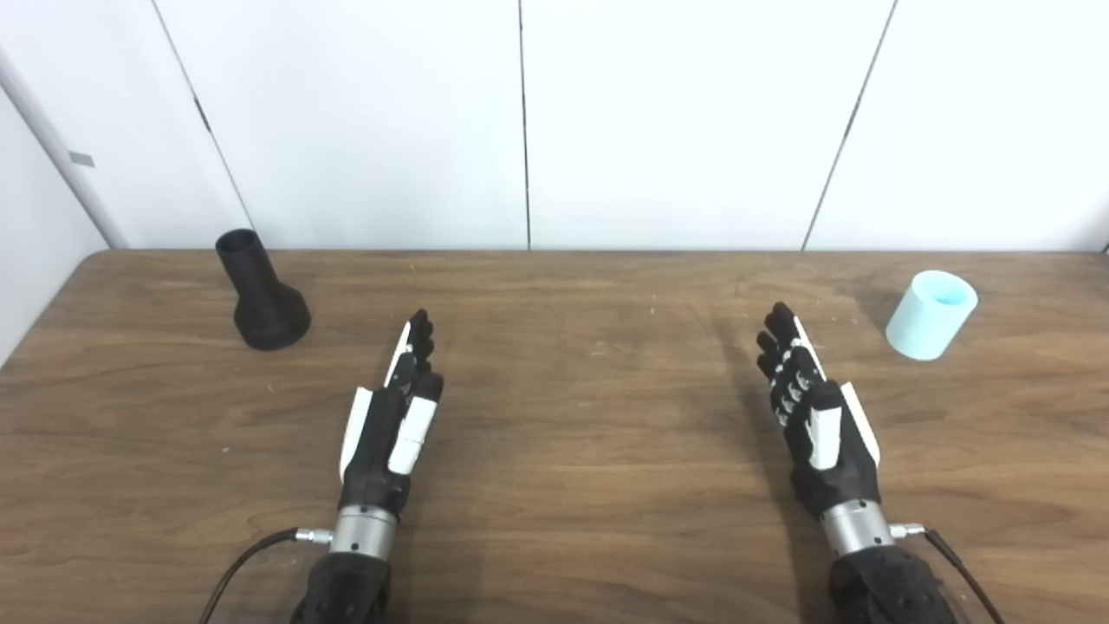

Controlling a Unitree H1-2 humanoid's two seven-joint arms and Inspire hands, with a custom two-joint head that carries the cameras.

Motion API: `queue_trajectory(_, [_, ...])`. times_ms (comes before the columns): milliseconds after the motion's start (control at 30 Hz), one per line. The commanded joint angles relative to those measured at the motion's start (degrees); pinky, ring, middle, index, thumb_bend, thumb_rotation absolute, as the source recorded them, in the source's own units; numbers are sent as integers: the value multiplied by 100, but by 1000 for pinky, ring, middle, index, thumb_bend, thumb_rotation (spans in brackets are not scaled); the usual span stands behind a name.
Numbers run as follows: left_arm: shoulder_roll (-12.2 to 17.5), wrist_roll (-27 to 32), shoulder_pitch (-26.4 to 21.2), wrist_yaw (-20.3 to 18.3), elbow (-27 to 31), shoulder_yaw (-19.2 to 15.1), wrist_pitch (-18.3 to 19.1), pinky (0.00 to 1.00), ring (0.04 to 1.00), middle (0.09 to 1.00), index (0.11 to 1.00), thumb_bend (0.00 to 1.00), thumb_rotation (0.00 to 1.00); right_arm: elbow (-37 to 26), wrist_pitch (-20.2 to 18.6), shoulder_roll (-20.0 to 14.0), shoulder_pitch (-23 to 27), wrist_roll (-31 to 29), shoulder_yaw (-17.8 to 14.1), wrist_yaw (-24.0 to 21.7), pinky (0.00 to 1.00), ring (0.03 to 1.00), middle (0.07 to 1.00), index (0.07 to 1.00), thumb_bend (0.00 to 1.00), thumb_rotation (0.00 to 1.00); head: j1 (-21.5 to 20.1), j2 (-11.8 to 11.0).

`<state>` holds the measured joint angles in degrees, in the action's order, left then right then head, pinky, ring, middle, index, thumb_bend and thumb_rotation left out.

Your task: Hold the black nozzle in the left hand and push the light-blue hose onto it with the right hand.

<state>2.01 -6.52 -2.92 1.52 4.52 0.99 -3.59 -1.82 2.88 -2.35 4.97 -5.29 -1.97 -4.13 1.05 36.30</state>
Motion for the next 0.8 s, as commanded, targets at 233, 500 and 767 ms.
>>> queue_trajectory(233, [-7,15,-99,19,136,-15,-90,1000,1000,1000,995,974,984,-107,232,12,109,30,-12,40,1000,1000,1000,1000,832,1000,6,13])
queue_trajectory(500, [-2,-29,-106,46,108,-25,-117,1000,1000,1000,995,989,984,-155,164,23,98,28,-9,58,1000,1000,1000,1000,837,1000,6,10])
queue_trajectory(767, [7,-48,-122,61,62,-28,-148,1000,1000,1000,995,977,985,-169,137,20,102,10,-8,50,1000,1000,1000,1000,836,1000,22,15])
